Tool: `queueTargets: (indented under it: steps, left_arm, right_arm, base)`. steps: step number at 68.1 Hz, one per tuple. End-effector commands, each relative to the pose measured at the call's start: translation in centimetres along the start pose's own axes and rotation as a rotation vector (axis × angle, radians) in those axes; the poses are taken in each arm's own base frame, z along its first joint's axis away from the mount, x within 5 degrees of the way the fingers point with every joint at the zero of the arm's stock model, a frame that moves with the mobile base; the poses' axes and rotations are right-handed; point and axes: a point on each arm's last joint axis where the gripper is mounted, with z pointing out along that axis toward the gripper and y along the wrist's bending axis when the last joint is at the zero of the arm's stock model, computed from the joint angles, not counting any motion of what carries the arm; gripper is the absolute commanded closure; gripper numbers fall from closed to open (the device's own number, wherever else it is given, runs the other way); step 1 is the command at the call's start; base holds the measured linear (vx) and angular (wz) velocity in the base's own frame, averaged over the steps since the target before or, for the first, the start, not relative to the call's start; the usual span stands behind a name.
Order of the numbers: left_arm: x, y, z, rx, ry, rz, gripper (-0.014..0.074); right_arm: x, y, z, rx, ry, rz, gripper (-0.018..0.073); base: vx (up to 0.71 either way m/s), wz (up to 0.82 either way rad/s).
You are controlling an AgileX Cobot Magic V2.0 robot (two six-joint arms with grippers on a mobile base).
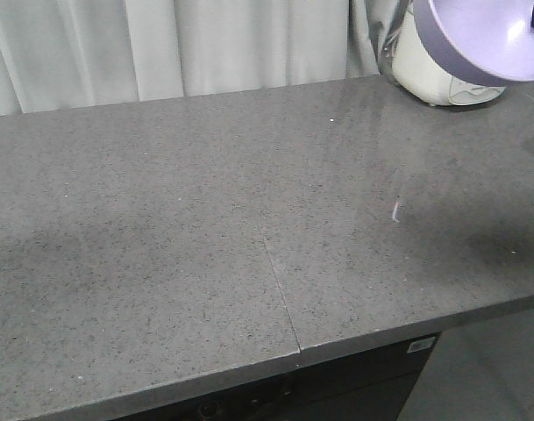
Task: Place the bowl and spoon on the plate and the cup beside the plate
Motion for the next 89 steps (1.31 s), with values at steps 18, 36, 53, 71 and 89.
queueTargets:
  steps: [18,36,53,71,89]
  left_arm:
    - [-1.14,-0.9,-1.53,0.02,-0.108,0.005,0.0603]
    - [-1.14,-0.9,-1.53,0.02,-0.108,0.005,0.0603]
    - [-1.14,-0.9,-1.53,0.02,-0.108,0.005,0.0603]
    - [-1.14,-0.9,-1.53,0.02,-0.108,0.005,0.0603]
    - [-1.14,-0.9,-1.53,0.02,-0.108,0.005,0.0603]
  right_arm:
    - [-1.03,1.09,-1.85,-0.013,-0.11,-0.02,0.0569]
    - [-1.03,1.09,-1.85,-0.013,-0.11,-0.02,0.0569]
    - [-1.03,1.09,-1.85,-0.013,-0.11,-0.02,0.0569]
    - [-1.03,1.09,-1.85,-0.013,-0.11,-0.02,0.0569]
    - [-1.03,1.09,-1.85,-0.013,-0.11,-0.02,0.0569]
  base:
    - [-0.03,-0.25]
    - [-0.04,-0.25]
    - [-0.03,-0.26]
    - [-0.03,-0.26]
    - [-0.03,-0.32]
